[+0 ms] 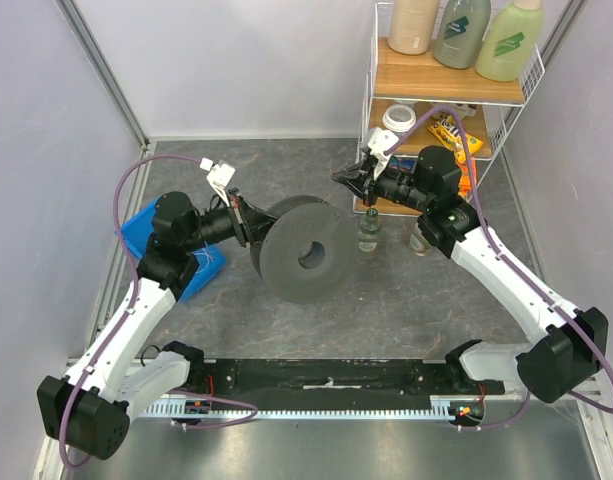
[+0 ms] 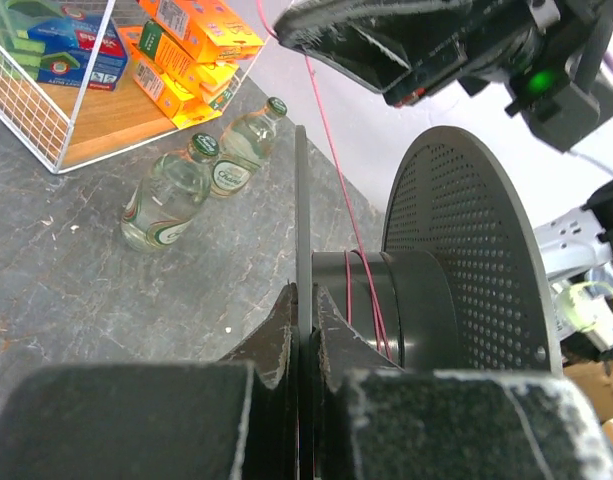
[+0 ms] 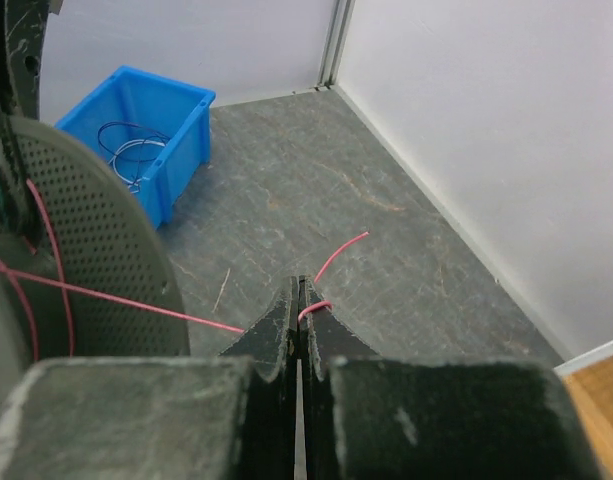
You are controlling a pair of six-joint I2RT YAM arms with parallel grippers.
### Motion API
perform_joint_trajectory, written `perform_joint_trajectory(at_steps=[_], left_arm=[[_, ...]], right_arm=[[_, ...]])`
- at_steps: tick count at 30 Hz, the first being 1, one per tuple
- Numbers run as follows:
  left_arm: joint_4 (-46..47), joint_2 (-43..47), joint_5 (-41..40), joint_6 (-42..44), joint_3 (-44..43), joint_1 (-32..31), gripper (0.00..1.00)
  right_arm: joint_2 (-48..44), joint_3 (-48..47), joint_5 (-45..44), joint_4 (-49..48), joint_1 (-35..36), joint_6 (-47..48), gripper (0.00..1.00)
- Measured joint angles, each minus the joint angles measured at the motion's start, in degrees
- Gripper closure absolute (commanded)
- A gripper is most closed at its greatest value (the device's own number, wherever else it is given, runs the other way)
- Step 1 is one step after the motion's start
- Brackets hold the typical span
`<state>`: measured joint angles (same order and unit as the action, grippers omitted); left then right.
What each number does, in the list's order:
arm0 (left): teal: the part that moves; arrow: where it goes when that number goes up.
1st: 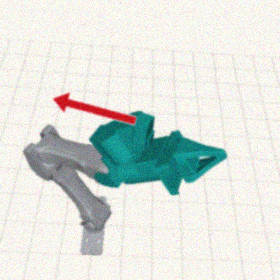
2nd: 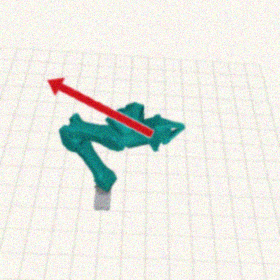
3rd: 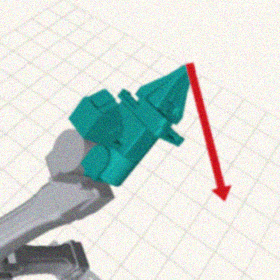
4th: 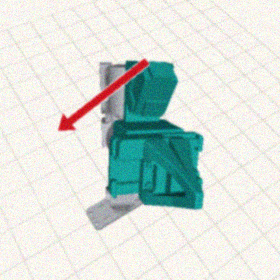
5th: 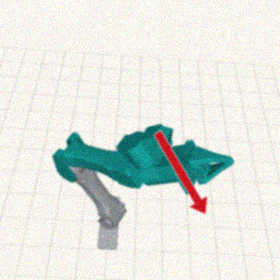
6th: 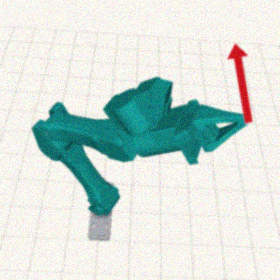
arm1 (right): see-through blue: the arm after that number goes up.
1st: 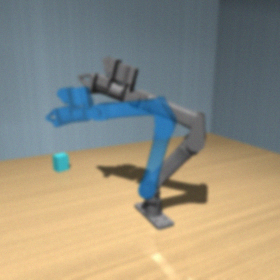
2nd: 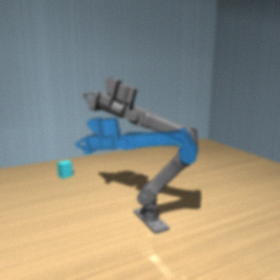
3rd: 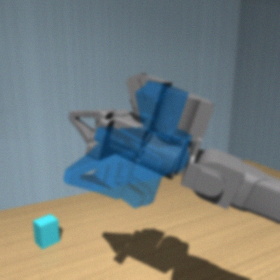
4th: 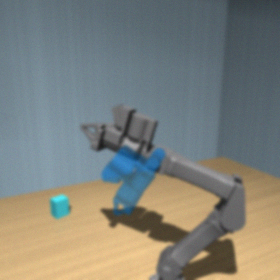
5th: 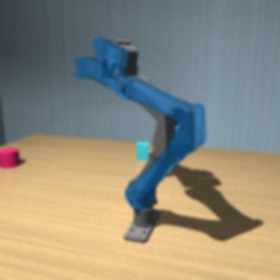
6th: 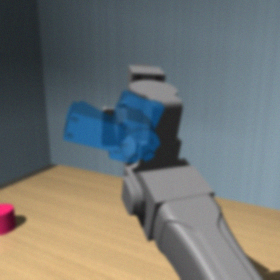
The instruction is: Wrap the cables
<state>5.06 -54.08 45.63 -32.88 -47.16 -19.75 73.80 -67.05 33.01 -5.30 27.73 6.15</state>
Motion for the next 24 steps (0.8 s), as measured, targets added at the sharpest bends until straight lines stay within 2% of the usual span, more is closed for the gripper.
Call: perform_joint_trajectory(at_steps=[13, 24], left_arm=[[7.1, -2.2, 2.5, -17.4, 0.0, 5.9, 0.98], [3.9, -2.9, -5.3, -18.8, -7.8, 8.1, 0.98]], right_arm=[[-6.7, 8.8, -4.7, -2.0, -1.0, -9.5, 1.0], [-9.9, 12.3, -6.1, -8.3, -1.4, -25.2, 1.0]])
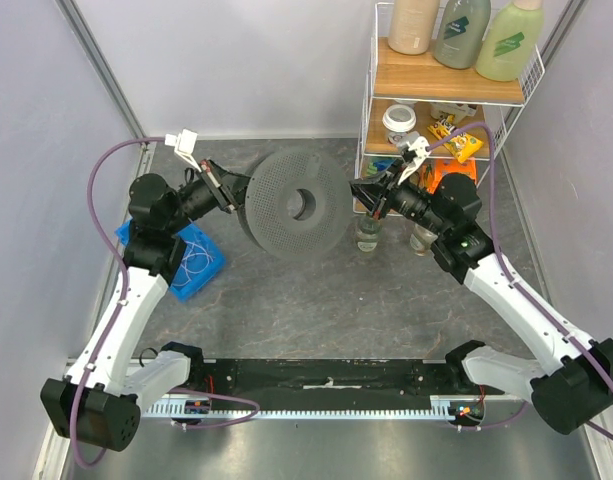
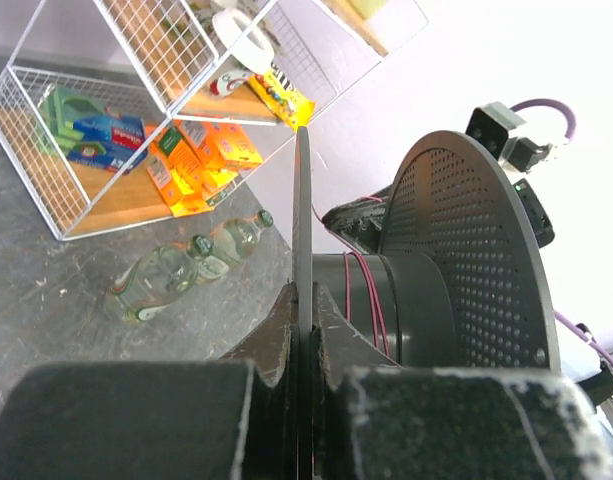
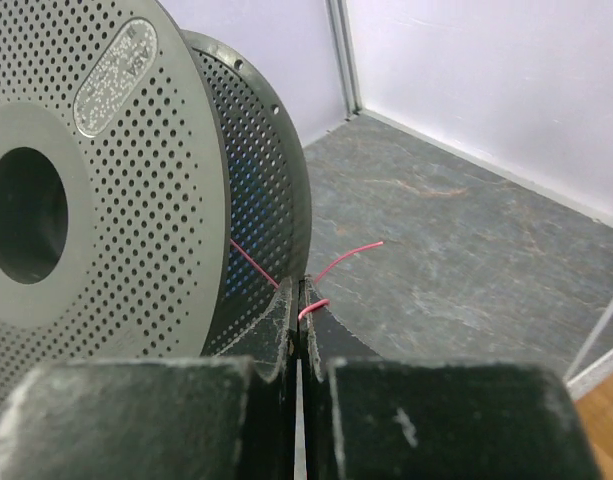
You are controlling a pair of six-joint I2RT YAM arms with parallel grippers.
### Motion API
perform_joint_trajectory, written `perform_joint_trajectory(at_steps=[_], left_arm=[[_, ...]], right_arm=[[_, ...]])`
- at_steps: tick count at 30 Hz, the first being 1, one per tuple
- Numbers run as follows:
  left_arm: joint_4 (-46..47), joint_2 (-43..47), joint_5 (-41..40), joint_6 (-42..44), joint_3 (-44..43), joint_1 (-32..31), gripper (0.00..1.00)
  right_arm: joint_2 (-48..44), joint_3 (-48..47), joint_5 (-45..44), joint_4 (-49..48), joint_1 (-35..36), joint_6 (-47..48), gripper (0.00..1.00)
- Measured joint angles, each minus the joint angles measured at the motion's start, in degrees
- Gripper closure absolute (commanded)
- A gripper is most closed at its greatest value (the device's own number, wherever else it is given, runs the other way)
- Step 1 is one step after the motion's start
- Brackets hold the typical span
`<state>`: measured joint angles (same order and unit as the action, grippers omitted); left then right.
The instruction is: Wrap the cables
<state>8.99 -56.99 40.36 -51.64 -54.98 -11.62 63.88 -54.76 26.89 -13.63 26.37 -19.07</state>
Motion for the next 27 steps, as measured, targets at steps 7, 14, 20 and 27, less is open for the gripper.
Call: perform_joint_trajectory(at_steps=[7, 14, 20, 27], left_arm=[[1.4, -0.2, -1.3, 0.8, -4.5, 0.7, 0.98], [3.8, -1.0, 3.9, 9.1, -8.4, 0.6, 0.98], [1.2, -1.8, 6.6, 17.0, -13.7, 0.8, 0.99], [-1.9, -2.5, 7.7, 19.7, -20.3, 1.0, 0.98]], right_arm=[[-0.3, 2.6, -1.4, -1.7, -1.6, -9.7, 1.0], [0.5, 4.2, 0.2, -2.9, -1.5, -15.7, 0.93], [-1.3, 4.2, -0.8, 0.1, -2.2, -11.8, 0.61], [-10.3, 8.6, -1.5, 6.3, -2.8, -2.7, 0.4]])
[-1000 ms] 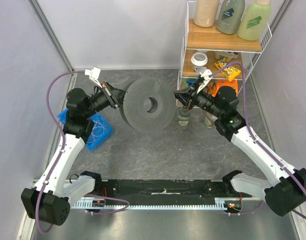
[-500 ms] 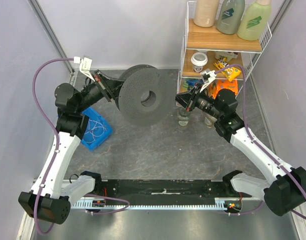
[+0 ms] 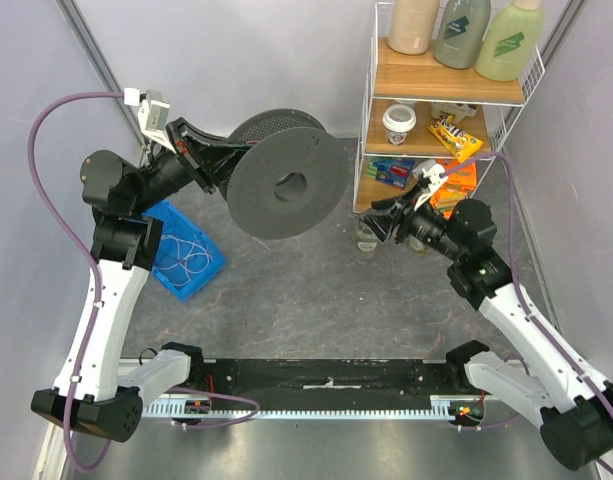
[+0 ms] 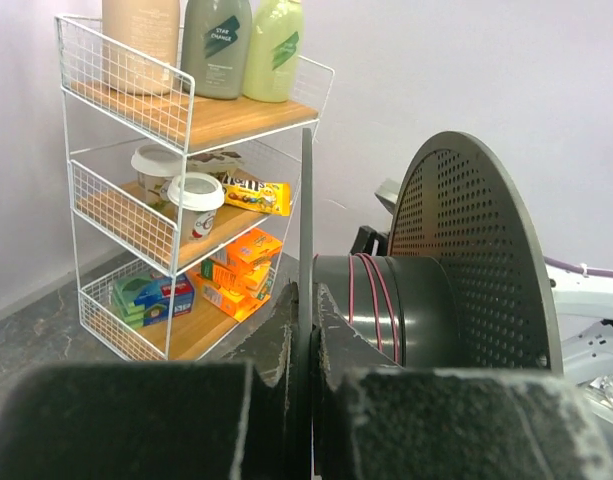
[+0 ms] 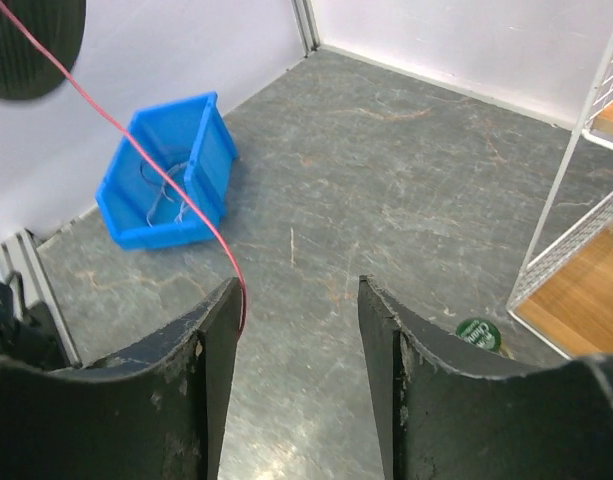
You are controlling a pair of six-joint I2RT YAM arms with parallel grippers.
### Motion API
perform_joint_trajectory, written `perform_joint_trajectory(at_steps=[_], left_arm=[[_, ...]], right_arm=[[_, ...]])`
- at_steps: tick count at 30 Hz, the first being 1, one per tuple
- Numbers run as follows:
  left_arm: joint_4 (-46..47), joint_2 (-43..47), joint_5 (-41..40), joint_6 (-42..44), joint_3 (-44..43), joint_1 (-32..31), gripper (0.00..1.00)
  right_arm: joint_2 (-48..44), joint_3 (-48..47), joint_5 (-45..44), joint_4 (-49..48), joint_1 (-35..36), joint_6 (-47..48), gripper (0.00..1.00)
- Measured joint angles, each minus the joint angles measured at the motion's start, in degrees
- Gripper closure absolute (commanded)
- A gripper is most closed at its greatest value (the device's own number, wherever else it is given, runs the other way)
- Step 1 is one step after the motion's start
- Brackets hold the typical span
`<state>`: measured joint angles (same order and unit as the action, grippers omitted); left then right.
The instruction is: Wrap the cables
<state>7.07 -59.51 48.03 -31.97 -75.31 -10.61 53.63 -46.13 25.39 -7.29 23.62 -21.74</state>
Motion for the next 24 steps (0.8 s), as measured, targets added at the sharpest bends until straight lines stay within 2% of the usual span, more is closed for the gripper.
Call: perform_joint_trajectory(at_steps=[7, 11, 16, 17, 24], left_arm=[[-0.1, -3.1, -1.3, -5.5, -3.3, 0.0, 0.98], [-0.1, -4.2, -2.8, -9.4, -4.3, 0.0, 0.98], [-0.1, -4.6, -4.2, -12.4, -5.0, 0.0, 0.98], [-0.1, -4.6, -4.3, -12.9, -5.1, 0.0, 0.98], [0.1, -5.2, -4.6, -14.7, -5.8, 0.0, 0.98]], right_arm=[[-3.2, 2.1, 1.3, 3.1, 0.0, 7.3, 0.36], [-2.3, 2.1, 2.9, 3.0, 0.0, 9.3, 0.39], [-0.7, 2.1, 4.9, 1.3, 0.0, 10.6, 0.6], [-0.5, 2.1, 5.3, 0.7, 0.0, 10.8, 0.62], [-0.2, 2.0, 8.1, -1.0, 0.0, 11.5, 0.34]])
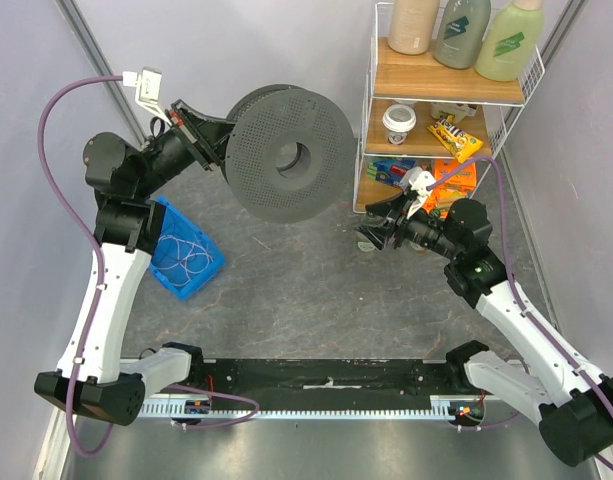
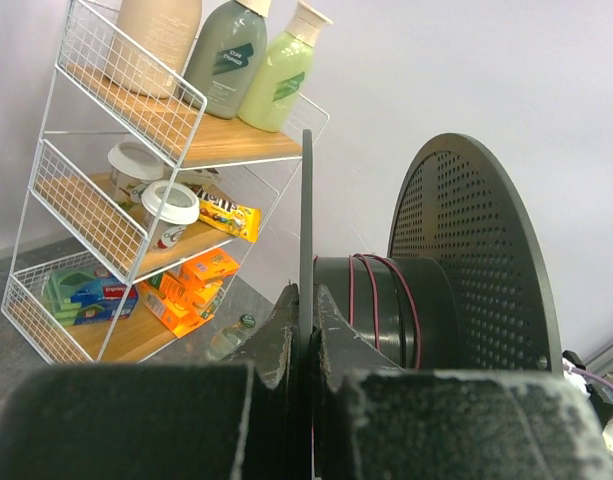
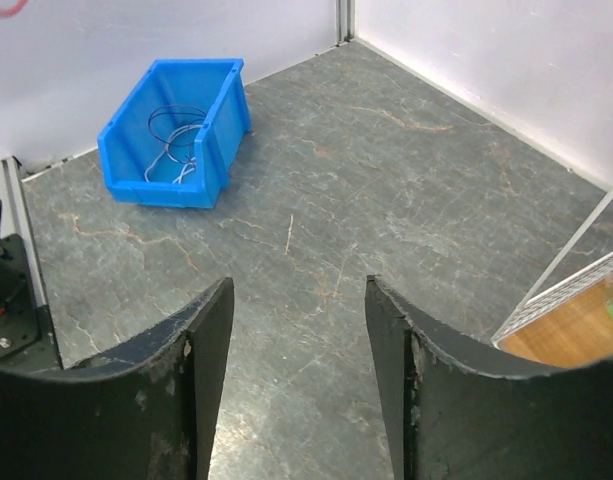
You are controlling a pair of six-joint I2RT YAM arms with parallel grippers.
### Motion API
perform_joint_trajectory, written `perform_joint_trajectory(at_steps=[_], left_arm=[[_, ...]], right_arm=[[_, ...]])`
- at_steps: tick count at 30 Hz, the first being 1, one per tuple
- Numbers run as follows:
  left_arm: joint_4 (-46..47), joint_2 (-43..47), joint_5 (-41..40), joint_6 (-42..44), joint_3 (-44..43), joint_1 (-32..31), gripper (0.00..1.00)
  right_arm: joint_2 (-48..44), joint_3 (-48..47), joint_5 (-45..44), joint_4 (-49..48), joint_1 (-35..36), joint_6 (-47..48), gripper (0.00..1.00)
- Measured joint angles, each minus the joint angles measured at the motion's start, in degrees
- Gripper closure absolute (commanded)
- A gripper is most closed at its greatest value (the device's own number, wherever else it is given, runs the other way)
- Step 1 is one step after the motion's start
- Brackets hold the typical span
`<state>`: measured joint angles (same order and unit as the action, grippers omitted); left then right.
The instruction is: Wrap the cables
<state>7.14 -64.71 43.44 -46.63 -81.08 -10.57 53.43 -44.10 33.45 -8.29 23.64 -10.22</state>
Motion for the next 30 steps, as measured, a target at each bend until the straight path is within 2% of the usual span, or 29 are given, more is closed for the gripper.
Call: perform_joint_trajectory(at_steps=[5, 7, 17, 30], left_arm=[[0.0, -0.7, 0.2, 0.0, -0.5, 0.0, 0.98], [-0.1, -0.8, 0.2, 0.0, -0.5, 0.0, 0.98], [-0.2, -1.4, 0.2, 0.0, -0.5, 0.0, 0.99], [0.2, -1.4, 0.7, -1.2, -0.5, 0.0, 0.98]], right_arm=[[-1.1, 0.0, 0.9, 0.9, 0.0, 2.8, 0.21], [-2.2, -0.3, 1.7, 2.1, 0.0, 4.3, 0.2], [-4.3, -5.4, 4.9, 0.7, 0.0, 2.5, 0.26], [-0.4, -9.6, 5.5, -7.1, 0.5, -0.5, 0.35]])
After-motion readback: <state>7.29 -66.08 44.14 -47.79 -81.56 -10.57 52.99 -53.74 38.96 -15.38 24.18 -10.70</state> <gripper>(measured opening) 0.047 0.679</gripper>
